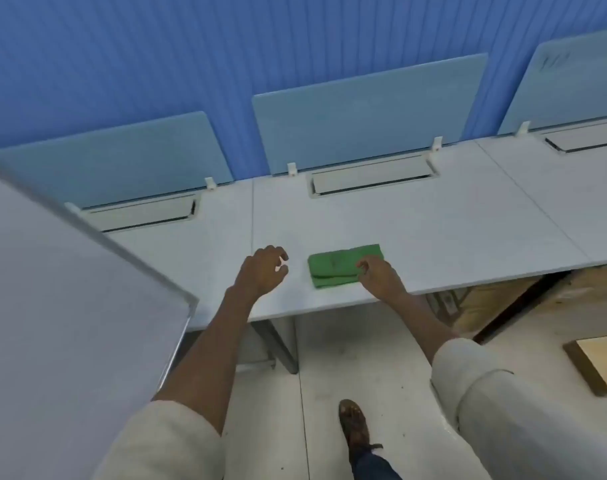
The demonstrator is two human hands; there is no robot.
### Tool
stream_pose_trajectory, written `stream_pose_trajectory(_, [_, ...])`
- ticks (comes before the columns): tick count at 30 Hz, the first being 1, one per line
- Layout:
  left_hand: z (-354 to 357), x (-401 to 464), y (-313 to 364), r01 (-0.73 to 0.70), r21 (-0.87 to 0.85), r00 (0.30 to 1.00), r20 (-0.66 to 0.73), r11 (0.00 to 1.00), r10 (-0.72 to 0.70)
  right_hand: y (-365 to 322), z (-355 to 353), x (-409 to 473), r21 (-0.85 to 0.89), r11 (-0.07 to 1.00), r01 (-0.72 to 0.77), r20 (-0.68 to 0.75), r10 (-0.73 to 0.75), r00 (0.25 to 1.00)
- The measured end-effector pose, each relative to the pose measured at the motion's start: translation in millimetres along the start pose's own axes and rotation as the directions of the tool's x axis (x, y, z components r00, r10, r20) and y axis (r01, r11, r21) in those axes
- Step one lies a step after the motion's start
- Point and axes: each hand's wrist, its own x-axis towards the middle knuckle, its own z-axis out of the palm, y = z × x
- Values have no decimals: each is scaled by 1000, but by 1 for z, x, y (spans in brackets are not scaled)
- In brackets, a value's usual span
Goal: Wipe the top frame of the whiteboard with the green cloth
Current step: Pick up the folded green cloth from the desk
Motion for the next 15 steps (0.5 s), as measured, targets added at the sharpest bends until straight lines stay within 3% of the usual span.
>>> stream_pose_trajectory(4, [38, 62, 18, -39, 33, 991, 130, 999, 34, 33, 0, 46, -243, 968, 59, 57, -47, 997])
stream_pose_trajectory(9, [93, 111, 27, -148, 151, 945, 314, 977, 94, 60, 11, 94, -491, 852, 182, 175, -108, 979])
stream_pose_trajectory(13, [125, 124, 20, -159, 182, 907, 415, 970, 71, 68, 15, 119, -534, 816, 221, 149, -167, 975])
stream_pose_trajectory(15, [133, 128, 14, -148, 204, 920, 388, 968, 59, 62, 10, 131, -457, 853, 252, 105, -229, 968])
